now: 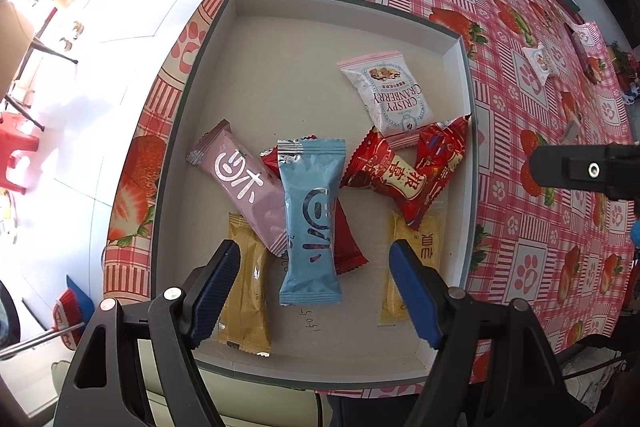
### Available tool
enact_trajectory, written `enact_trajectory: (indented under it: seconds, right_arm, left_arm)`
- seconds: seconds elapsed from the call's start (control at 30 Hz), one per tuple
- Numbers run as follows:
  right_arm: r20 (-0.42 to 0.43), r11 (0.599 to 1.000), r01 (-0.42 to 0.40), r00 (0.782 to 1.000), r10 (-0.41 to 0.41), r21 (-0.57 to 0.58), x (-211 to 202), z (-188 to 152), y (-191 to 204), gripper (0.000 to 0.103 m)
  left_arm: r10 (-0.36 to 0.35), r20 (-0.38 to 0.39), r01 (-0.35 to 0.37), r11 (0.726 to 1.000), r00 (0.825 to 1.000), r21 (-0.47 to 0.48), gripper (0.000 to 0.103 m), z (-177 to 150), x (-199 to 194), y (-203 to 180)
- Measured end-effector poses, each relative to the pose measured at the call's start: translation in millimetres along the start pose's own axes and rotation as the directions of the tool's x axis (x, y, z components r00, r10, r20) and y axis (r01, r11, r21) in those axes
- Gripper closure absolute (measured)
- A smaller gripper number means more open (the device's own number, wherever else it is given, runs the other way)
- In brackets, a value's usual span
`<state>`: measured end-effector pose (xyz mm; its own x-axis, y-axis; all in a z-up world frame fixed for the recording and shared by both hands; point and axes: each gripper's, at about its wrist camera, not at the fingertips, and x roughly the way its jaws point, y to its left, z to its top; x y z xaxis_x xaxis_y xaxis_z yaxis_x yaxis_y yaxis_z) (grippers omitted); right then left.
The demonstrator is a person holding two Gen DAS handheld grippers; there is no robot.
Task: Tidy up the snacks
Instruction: 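Move the left tool to the Crispy Cranberry packet while the right tool grasps the clear stick snack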
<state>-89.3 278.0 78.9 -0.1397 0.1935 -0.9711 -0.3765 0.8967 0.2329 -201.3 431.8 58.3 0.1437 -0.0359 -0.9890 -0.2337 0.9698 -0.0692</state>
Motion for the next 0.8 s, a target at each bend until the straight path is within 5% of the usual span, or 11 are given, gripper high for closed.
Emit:
enact_trajectory:
  seconds: [0.47, 0.8]
  right_arm:
    - [-0.069, 0.959, 0.028, 0.998, -0.009, 0.283, 21.0, -37.5, -121.4, 0.0]
    - [-0.014, 0.826, -0.043, 0.998, 0.062, 0.562, 23.5, -18.2, -242.8, 0.0]
  left_arm:
    - [-0.083, -0.06, 0.093, 0.978, 0.995, 0.187, 0.023, 17.1, -2.6, -69.5]
    - [-0.088, -0.104, 0.107, 0.976, 0.991, 0.188, 0.023, 26.6, -12.5, -120.1]
